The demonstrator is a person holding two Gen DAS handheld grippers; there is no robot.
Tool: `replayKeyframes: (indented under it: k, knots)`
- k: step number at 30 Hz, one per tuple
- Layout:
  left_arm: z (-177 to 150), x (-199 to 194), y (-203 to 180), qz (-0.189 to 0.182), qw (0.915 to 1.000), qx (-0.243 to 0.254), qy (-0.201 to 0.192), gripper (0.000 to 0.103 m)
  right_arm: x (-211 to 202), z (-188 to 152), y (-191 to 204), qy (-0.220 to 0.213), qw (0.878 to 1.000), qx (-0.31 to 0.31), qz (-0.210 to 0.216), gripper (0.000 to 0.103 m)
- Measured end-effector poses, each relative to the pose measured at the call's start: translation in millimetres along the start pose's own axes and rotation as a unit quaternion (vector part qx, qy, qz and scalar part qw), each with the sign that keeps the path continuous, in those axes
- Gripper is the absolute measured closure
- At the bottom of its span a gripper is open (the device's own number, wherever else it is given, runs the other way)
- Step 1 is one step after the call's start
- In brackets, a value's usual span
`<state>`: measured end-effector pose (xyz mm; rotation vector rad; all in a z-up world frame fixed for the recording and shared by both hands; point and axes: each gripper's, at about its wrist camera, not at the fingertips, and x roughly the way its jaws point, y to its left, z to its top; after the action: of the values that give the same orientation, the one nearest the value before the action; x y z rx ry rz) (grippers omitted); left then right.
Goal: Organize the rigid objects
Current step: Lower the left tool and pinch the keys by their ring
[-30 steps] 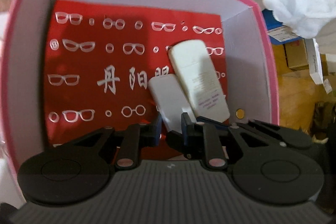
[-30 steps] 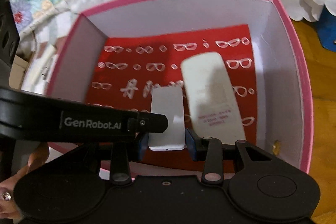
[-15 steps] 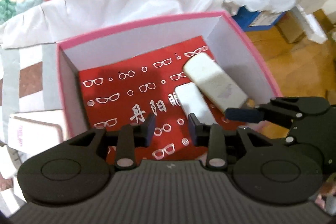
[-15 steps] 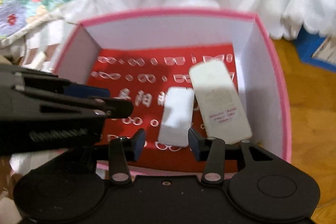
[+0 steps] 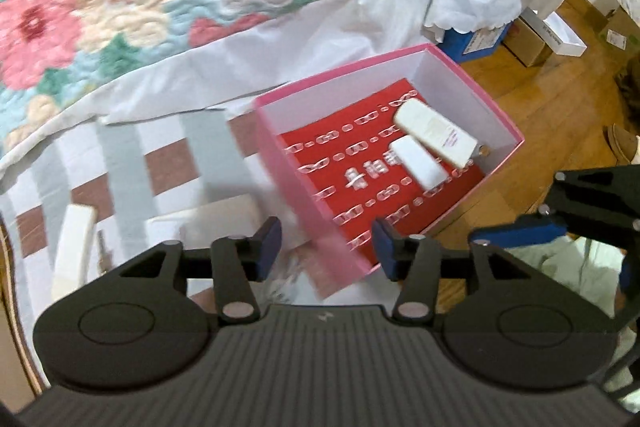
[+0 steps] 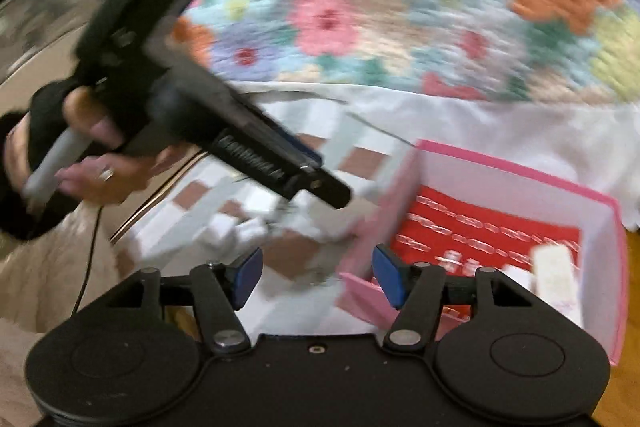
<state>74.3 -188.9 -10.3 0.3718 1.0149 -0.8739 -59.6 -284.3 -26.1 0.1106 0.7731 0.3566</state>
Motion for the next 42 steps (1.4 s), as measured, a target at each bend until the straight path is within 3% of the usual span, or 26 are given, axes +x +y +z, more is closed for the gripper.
replayKeyframes:
  k: [4,8,12,15,21,25,27,28,29,30,31,33,35,39,42]
  knots:
    - [-31.4,-2.9,23.3,0.008,0.9999,-0.005,-0.01,0.041,30.9,-6.2,29.6,0.016,0.999,-0.021,0.023,0.036]
    - [-56.8,17.5,46.8,-0.001,0.9992,-0.04,0.004,0.041,82.2,-19.4,40.8,0.055,0.998,-0.018,0.004,0.036]
    - [-73.2,51.7,66.3,-0.011,0.997,-0.074,0.02,0.041,132.9,-35.8,33.0,0.085,0.996,0.028,-0.018,0.036]
    - [-82.8,80.8,76.6,-0.026,0.9945,-0.098,0.027,0.042,155.7,-44.2,31.4,0.079,0.994,0.063,-0.044,0.037]
    - [-94.6,125.5,82.4,-0.016,0.9943,-0.099,0.036,0.046,198.2,-57.9,35.7,0.051,0.989,0.038,-0.131,0.04]
    - [-95.8,136.4,84.8,-0.027,0.9933,-0.111,0.017,0.05,211.5,-67.6,40.8,0.032,0.985,0.04,-0.165,0.041]
    - [-95.4,138.6,84.8,-0.036,0.9927,-0.115,0.006,0.06,212.1,-68.4,44.2,0.025,0.984,0.041,-0.172,0.041]
    - [-94.8,140.4,84.5,-0.043,0.9922,-0.117,0.007,0.072,211.0,-68.2,42.5,0.022,0.984,0.054,-0.171,0.043]
    - [-94.9,141.6,84.8,-0.054,0.9908,-0.124,0.01,0.084,209.5,-68.2,41.0,0.017,0.983,0.063,-0.173,0.046]
    - [-96.1,144.0,86.3,-0.079,0.987,-0.139,0.02,0.087,208.7,-67.9,39.6,0.014,0.982,0.069,-0.177,0.058]
    - [-97.8,144.6,87.6,-0.085,0.9841,-0.154,0.022,0.088,206.9,-67.9,37.9,0.012,0.98,0.075,-0.183,0.069]
    - [-99.4,144.7,88.5,-0.085,0.9829,-0.162,0.023,0.092,202.4,-68.6,32.3,0.008,0.98,0.094,-0.176,0.074]
    - [-100.2,144.6,89.9,-0.093,0.9801,-0.173,0.029,0.094,199.2,-69.0,29.8,0.008,0.979,0.106,-0.172,0.074]
    - [-103.3,147.5,93.9,-0.139,0.9643,-0.22,0.049,0.096,200.0,-65.4,28.8,0.012,0.978,0.116,-0.174,0.074]
    - [-104.2,150.6,89.5,-0.117,0.9685,-0.216,0.043,0.096,198.3,-64.9,23.5,0.006,0.977,0.13,-0.167,0.074]
